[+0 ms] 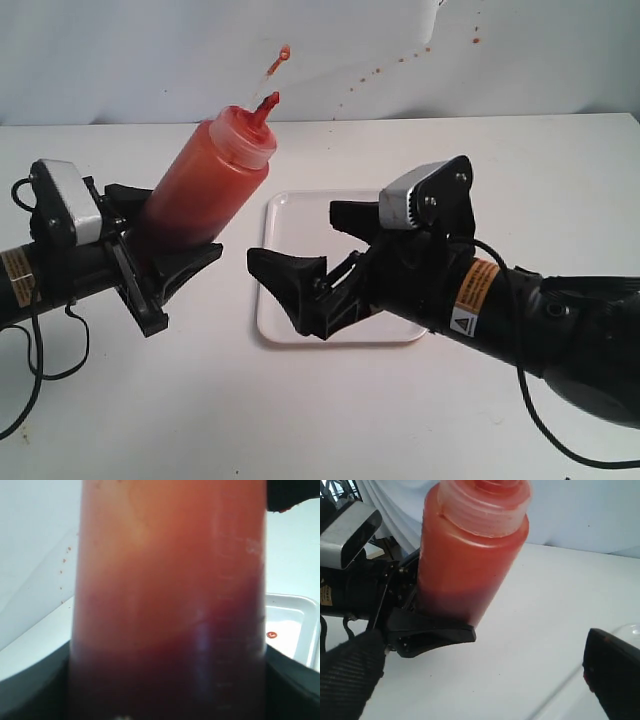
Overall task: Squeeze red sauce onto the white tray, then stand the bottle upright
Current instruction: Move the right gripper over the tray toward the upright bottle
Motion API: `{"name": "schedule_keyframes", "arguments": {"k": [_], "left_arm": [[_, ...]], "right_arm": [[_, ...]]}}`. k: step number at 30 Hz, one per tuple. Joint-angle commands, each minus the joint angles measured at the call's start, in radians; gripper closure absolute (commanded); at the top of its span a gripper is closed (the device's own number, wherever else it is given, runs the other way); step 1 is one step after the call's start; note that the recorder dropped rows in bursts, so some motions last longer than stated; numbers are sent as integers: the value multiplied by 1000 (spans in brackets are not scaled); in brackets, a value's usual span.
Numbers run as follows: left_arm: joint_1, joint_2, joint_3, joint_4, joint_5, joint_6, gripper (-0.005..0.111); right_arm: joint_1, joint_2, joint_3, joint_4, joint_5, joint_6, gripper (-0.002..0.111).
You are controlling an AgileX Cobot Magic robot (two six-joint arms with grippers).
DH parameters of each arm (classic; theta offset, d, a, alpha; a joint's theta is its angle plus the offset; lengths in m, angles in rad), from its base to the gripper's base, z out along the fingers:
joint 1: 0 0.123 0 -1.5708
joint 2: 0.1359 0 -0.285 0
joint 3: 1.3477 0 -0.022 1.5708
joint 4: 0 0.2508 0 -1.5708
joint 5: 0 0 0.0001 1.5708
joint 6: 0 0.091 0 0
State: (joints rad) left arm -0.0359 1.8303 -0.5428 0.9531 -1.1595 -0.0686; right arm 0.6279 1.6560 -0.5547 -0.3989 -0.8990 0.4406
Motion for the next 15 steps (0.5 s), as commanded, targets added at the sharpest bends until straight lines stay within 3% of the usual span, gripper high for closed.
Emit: {"name": "schedule_keyframes", "arguments": {"k": [1,15], "left_arm": [[1,-11,-10,-1,-62,-12,107],[1,-11,-10,1,-62,-14,107]], "right_arm": [[2,0,-6,-13,-71,-28,3],[2,66,-6,28,-133,-81,3]]}}
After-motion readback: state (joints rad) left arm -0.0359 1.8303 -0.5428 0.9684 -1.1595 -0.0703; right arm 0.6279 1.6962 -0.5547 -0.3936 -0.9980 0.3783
